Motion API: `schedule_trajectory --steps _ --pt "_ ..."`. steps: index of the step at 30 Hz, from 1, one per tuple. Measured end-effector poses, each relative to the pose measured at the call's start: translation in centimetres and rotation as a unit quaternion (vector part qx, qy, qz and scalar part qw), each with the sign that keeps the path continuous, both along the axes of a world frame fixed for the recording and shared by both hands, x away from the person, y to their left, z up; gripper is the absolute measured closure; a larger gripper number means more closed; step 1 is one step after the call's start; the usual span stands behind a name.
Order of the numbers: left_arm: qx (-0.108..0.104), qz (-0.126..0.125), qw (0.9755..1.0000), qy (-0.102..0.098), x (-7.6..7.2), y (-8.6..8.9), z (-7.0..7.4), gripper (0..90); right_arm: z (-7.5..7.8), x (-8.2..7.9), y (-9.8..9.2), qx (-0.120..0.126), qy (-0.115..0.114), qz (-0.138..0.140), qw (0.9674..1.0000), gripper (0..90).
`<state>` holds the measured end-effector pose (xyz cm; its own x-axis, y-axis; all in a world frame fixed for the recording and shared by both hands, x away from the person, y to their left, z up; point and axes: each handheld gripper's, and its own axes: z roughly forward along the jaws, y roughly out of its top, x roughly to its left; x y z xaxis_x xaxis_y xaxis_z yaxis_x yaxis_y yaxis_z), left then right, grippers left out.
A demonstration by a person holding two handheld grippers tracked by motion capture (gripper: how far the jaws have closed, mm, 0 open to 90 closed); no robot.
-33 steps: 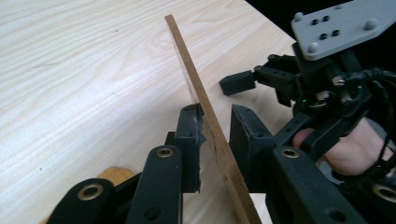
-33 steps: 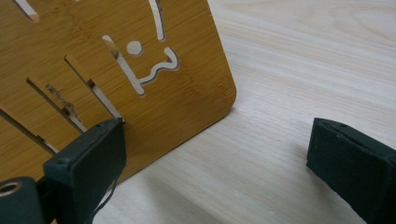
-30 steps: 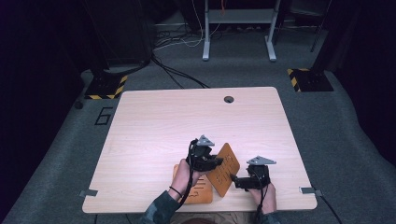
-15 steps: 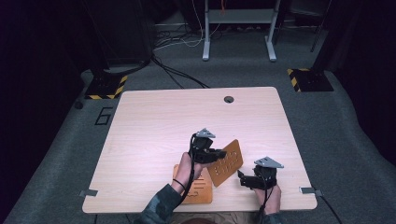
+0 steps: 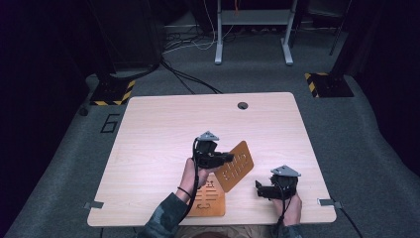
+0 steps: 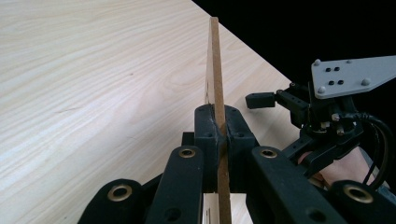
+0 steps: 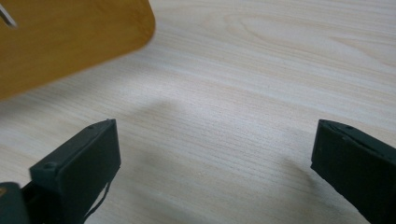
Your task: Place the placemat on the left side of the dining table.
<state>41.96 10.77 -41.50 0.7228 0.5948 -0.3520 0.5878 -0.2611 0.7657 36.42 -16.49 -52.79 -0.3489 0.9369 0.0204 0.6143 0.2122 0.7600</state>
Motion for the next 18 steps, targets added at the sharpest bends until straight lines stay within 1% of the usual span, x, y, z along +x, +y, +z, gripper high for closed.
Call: schedule_trajectory --steps 4,6,7,11,18 --pt "-0.009 0.008 0.9999 -0.002 0.2 1.0 0.2 86.1 -0.1 0.3 0.1 -0.005 0.019 0.006 0.9998 0.0" --pt "-0.014 0.014 0.9998 -0.002 0.3 1.5 0.4 86.1 -0.2 0.4 0.3 -0.012 0.023 0.008 0.9996 0.0" --pt "-0.012 0.016 0.9998 -0.002 0.4 1.8 0.5 86.1 -0.2 0.5 0.4 -0.018 0.026 0.008 0.9995 0.0" --pt "-0.015 0.028 0.9995 -0.005 0.6 2.8 0.7 86.1 -0.2 0.5 0.4 -0.017 0.027 0.004 0.9995 0.0" --pt "-0.016 0.047 0.9987 -0.009 1.0 4.4 1.0 86.2 -0.2 0.5 0.4 -0.019 0.027 0.006 0.9994 0.0"
